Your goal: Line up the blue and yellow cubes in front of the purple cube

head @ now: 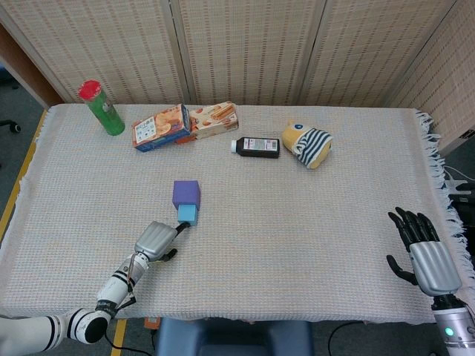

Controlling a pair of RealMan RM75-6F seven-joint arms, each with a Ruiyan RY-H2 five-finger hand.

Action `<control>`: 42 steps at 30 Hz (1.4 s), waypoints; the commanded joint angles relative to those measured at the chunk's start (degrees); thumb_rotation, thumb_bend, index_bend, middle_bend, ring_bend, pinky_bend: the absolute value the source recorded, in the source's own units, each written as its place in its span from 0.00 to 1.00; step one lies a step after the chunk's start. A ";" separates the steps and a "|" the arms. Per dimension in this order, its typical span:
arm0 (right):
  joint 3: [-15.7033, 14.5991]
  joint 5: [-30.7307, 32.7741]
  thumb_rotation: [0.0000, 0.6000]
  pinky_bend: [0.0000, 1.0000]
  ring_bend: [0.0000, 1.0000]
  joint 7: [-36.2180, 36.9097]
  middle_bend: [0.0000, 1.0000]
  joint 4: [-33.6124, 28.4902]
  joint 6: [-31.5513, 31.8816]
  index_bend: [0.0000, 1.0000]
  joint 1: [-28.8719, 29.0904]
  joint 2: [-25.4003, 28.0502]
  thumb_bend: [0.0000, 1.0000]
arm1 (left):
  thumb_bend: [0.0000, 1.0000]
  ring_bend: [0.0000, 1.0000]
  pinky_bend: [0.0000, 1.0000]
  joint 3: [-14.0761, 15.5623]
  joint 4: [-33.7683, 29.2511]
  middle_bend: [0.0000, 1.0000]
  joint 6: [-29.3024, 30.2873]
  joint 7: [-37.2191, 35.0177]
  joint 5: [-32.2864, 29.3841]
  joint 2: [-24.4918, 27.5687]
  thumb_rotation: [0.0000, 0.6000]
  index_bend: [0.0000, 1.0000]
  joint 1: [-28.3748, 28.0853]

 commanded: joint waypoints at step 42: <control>-1.19 -2.79 1.00 0.00 0.00 -0.06 0.00 -0.55 0.90 0.00 -0.25 0.13 0.10 | 0.37 1.00 1.00 6.55 -9.97 1.00 11.36 -2.95 8.14 7.74 1.00 0.23 10.26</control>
